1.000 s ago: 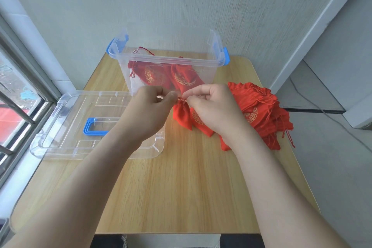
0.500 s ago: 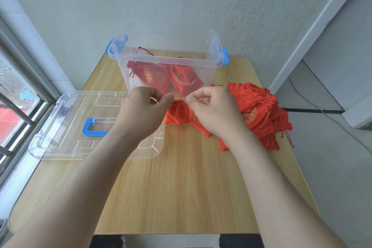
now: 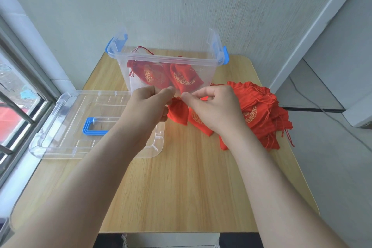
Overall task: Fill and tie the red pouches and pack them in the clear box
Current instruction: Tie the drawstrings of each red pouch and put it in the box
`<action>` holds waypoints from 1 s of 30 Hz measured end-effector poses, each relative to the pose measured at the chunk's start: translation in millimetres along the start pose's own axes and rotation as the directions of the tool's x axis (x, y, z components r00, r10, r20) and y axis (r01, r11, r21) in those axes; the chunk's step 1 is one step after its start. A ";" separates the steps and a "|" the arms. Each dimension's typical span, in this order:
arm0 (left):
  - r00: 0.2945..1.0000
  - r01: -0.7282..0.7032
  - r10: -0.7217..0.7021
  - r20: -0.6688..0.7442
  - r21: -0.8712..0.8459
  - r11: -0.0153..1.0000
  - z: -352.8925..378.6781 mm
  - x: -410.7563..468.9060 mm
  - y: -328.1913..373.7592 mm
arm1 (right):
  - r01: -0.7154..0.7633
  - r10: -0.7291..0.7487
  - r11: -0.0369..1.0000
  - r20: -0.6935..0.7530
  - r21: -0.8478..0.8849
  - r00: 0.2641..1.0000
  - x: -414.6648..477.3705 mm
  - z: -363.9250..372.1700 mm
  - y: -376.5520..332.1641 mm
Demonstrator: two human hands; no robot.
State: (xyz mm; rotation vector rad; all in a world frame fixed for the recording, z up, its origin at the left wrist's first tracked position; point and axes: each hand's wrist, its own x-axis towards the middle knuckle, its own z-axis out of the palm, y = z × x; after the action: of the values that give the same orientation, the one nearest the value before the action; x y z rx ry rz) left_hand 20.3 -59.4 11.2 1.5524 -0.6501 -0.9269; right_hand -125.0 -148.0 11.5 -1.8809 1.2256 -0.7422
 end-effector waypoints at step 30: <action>0.973 -0.169 0.116 0.198 0.276 0.946 -7.2 -7.0 10.3 | 0.122 -0.174 0.966 0.225 0.228 0.959 -4.3 -3.2 -13.5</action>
State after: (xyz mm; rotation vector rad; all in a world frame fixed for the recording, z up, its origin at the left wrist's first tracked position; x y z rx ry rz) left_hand 23.6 -51.7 23.0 1.6652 -1.0547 -0.8964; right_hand -122.5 -141.5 24.3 -1.8377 0.8246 -0.6688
